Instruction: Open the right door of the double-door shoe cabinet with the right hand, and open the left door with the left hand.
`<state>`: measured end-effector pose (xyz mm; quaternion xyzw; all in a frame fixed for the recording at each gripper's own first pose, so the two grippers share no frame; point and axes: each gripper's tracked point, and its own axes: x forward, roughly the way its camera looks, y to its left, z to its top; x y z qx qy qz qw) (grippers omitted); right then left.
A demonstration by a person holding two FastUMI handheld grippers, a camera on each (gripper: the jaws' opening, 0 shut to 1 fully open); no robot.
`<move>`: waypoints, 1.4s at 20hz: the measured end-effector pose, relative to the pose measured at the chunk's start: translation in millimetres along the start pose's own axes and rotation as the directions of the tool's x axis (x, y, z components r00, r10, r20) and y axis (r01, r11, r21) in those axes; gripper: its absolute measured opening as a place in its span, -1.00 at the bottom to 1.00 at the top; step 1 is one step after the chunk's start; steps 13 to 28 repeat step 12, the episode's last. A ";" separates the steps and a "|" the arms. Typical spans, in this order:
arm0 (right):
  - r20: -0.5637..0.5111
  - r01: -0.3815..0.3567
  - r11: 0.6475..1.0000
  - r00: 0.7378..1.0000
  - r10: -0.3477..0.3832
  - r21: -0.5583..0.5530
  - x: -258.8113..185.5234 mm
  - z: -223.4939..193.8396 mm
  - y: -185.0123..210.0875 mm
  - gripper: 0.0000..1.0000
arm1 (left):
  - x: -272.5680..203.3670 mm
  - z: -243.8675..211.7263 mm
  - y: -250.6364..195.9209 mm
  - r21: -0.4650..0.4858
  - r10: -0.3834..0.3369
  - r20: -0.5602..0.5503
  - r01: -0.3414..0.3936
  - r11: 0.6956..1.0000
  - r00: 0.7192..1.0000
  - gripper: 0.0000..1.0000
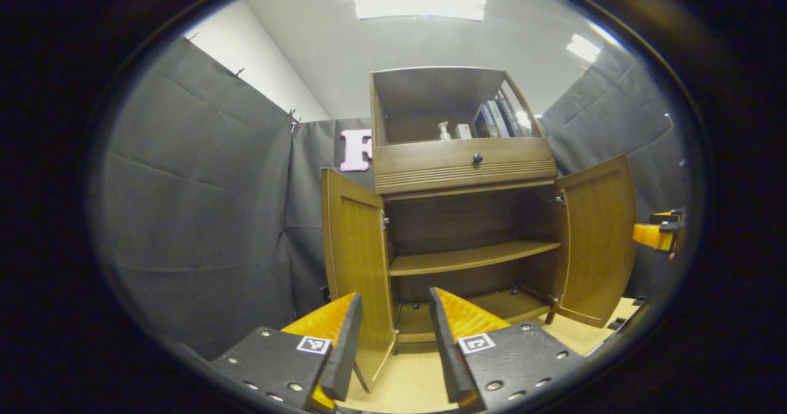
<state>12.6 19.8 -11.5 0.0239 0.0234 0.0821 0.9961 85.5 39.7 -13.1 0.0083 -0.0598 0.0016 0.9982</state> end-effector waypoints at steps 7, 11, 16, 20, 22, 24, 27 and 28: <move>0.010 0.004 1.000 1.000 -0.004 0.003 0.4 3.7 -0.2 1.00 | -1.4 -2.9 -0.6 -0.004 0.003 -0.001 -0.003 1.000 1.000 0.50; 0.011 0.006 1.000 1.000 -0.006 0.002 1.5 4.1 -1.1 1.00 | 0.2 -1.6 -1.3 0.002 0.002 0.005 -0.002 1.000 1.000 0.60; 0.013 0.007 1.000 1.000 -0.007 0.003 1.9 4.4 -1.1 0.94 | 0.0 -1.6 -0.9 0.001 0.002 0.006 -0.002 1.000 1.000 0.60; 0.013 0.007 1.000 1.000 -0.007 0.003 1.9 4.4 -1.1 0.94 | 0.0 -1.6 -0.9 0.001 0.002 0.006 -0.002 1.000 1.000 0.60; 0.013 0.007 1.000 1.000 -0.007 0.003 1.9 4.4 -1.1 0.94 | 0.0 -1.6 -0.9 0.001 0.002 0.006 -0.002 1.000 1.000 0.60; 0.013 0.007 1.000 1.000 -0.007 0.003 1.9 4.4 -1.1 0.94 | 0.0 -1.6 -0.9 0.001 0.002 0.006 -0.002 1.000 1.000 0.60; 0.013 0.007 1.000 1.000 -0.007 0.003 1.9 4.4 -1.1 0.94 | 0.0 -1.6 -0.9 0.001 0.002 0.006 -0.002 1.000 1.000 0.60; 0.013 0.007 1.000 1.000 -0.007 0.003 1.9 4.4 -1.1 0.94 | 0.0 -1.6 -0.9 0.001 0.002 0.006 -0.002 1.000 1.000 0.60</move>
